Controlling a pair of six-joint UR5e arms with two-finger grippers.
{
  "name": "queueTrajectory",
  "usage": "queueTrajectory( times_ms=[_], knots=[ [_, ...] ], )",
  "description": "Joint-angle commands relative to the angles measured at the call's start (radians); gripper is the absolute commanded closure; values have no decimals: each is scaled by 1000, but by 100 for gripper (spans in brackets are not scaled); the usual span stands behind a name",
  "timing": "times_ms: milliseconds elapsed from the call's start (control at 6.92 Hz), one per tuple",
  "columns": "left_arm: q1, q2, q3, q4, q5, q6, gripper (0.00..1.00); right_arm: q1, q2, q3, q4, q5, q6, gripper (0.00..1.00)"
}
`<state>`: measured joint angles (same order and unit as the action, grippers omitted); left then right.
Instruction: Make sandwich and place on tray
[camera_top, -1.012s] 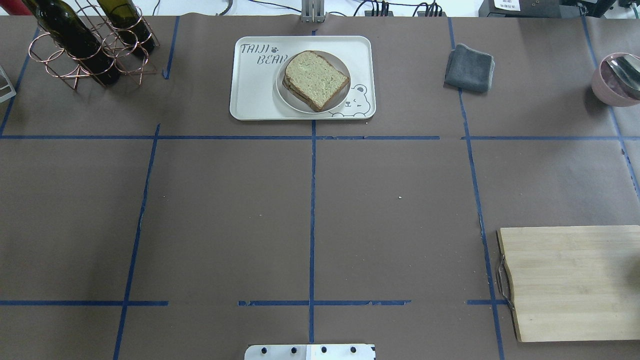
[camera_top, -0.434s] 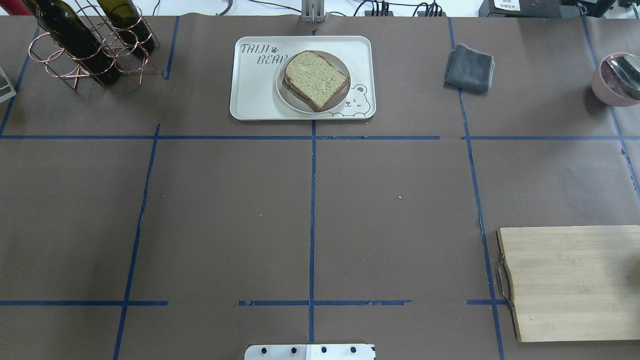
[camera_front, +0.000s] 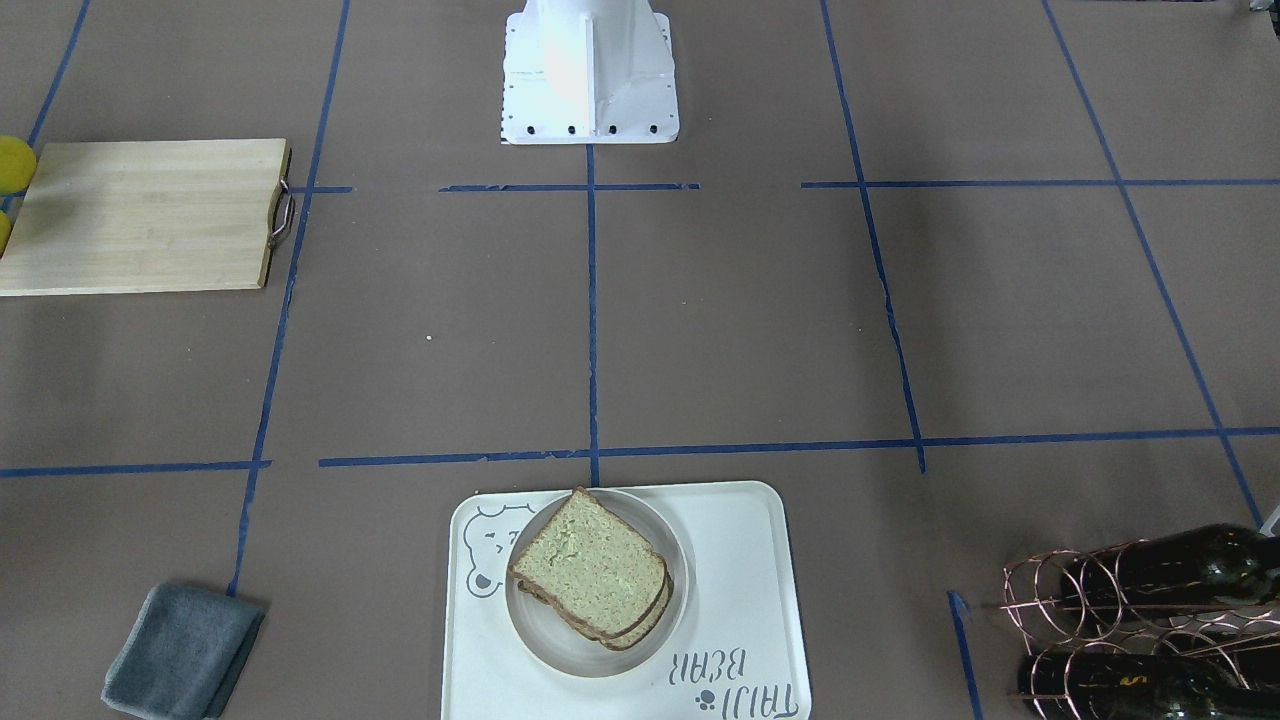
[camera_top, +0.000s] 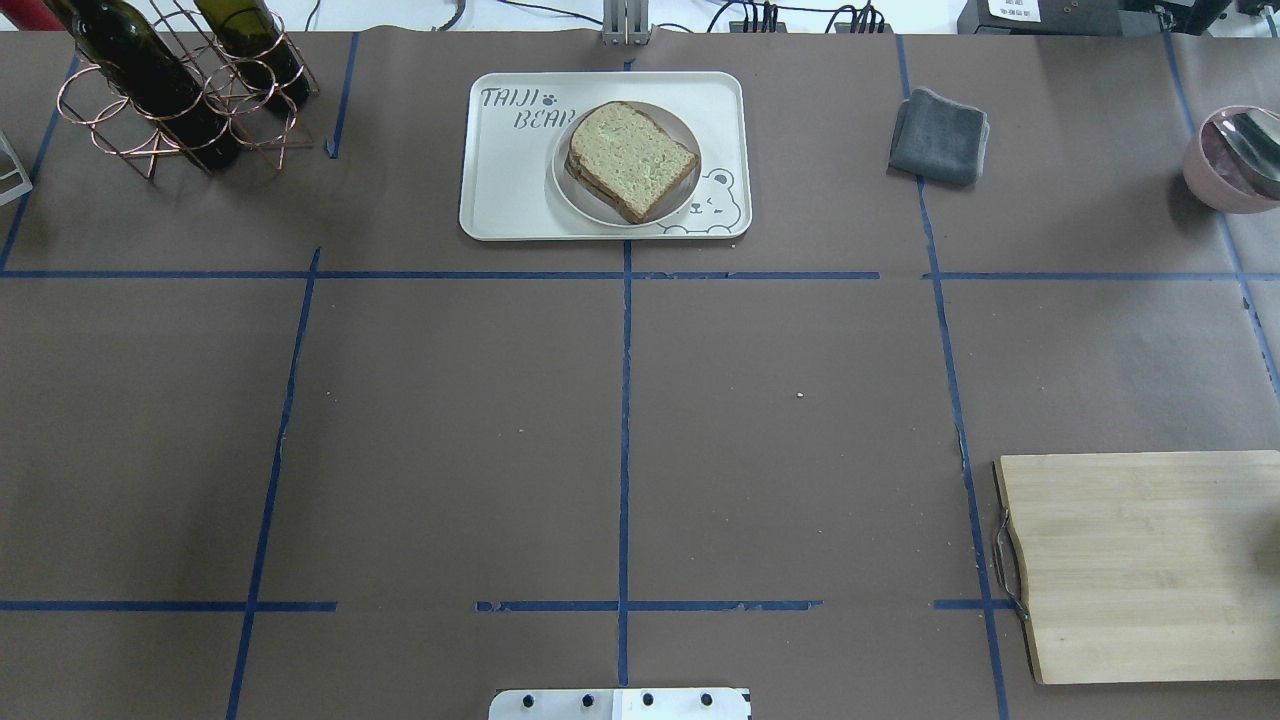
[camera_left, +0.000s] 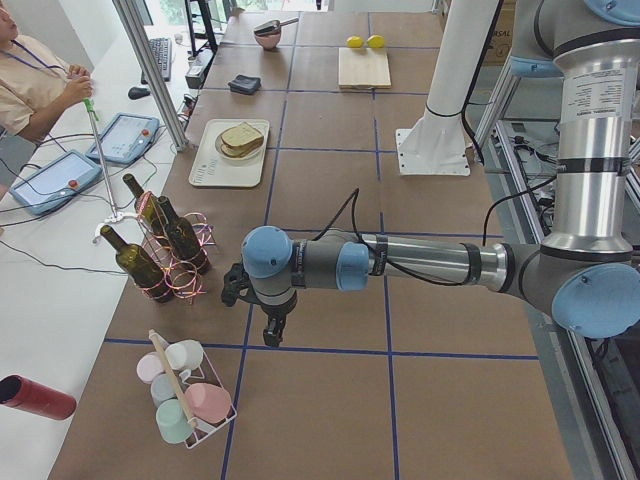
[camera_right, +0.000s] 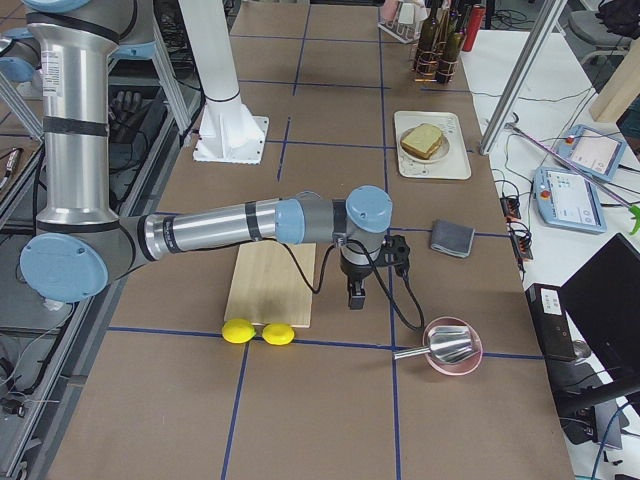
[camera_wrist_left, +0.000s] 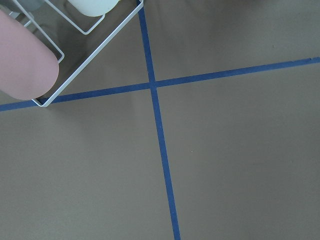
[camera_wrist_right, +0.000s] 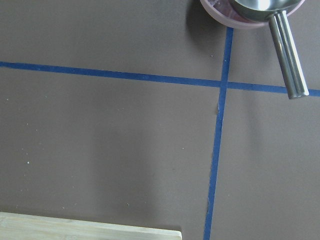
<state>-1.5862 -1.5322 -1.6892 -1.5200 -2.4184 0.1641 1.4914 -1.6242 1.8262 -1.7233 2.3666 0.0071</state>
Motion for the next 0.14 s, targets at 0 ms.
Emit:
queueTrajectory(
  times_ms=[0],
  knots=[
    [0,-5,-3,4,-1,2,0,0,1,-2,-1,-1,1,0]
  ],
)
